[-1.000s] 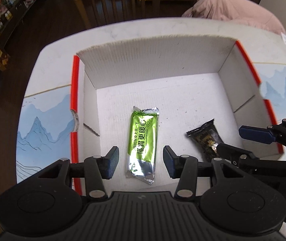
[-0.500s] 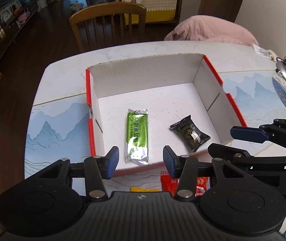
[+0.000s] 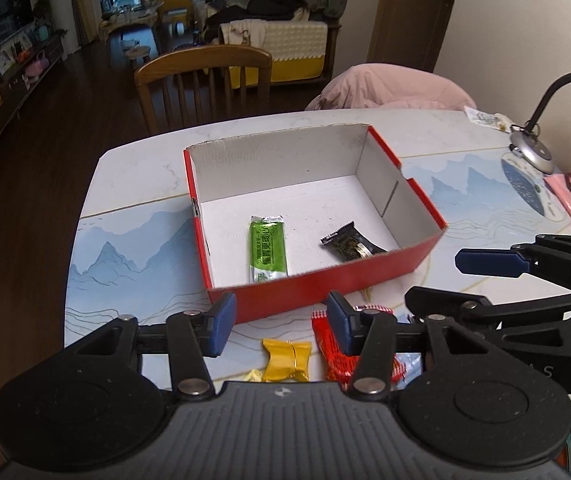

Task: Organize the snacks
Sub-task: 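Grasp the brown M&M's packet with the left gripper while the right grasps the white-blue biscuit packet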

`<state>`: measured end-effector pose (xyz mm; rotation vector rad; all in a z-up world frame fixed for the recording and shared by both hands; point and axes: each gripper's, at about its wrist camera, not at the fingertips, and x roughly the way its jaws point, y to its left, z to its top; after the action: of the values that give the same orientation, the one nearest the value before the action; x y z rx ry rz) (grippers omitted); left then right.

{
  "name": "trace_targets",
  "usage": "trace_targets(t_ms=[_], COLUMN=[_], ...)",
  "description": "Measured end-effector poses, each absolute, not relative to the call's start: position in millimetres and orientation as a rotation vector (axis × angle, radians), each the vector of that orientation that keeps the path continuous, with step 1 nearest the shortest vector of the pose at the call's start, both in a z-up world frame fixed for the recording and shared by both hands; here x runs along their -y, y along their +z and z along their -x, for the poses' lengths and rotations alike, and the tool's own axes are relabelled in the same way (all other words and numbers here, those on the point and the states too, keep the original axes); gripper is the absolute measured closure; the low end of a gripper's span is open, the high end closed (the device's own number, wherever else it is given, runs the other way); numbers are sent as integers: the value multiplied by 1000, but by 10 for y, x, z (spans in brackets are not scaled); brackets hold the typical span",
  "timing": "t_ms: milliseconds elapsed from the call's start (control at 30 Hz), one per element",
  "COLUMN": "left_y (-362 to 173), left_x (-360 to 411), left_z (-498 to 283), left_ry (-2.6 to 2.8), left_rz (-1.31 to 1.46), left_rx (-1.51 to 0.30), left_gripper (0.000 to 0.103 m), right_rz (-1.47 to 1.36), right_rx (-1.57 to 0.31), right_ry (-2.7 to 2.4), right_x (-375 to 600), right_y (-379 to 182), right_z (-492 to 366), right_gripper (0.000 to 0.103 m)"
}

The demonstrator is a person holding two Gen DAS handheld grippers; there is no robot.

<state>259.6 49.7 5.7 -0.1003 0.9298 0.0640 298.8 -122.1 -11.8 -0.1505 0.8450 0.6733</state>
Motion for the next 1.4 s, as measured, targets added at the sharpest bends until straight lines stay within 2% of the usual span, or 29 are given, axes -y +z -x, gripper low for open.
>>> trace_targets(t_ms=[167,267,367,500,567,633,800,1400], left_y=[83,87,89,78,50,15,-102,-1141], left_x=[-481,-500,-538,-580,-625,-655,-714,-796], left_z=[-2328,-2154,-1997,-1780,-1690,-1601,-1408,-1183], left_ry=[34,15,13,12,16,15,24,39], left_rz=[100,106,117,112,123,131,152,157], left_rx=[-906,-894,-878,-854,-849,-838,-825,-1032], left_gripper=[49,47,40,37,30,27,21,20], right_rz=[135,118,105,101,95,92,92,377], right_rx=[-820,-803,-790,-777,-776,-780,-776,-940], right_ry=[682,685,687,685,688,692,692,823], right_x=[1250,1288,1344,1400,1416,1423,1419,1212], right_y=[-74,-49,-38,-61,-86,-125,-229,-1301], right_z=[-2748,-2624,-2501,-2376,-2318,-2278,-2143,-1604], right_gripper=[37,28,25,18,16,14,0,0])
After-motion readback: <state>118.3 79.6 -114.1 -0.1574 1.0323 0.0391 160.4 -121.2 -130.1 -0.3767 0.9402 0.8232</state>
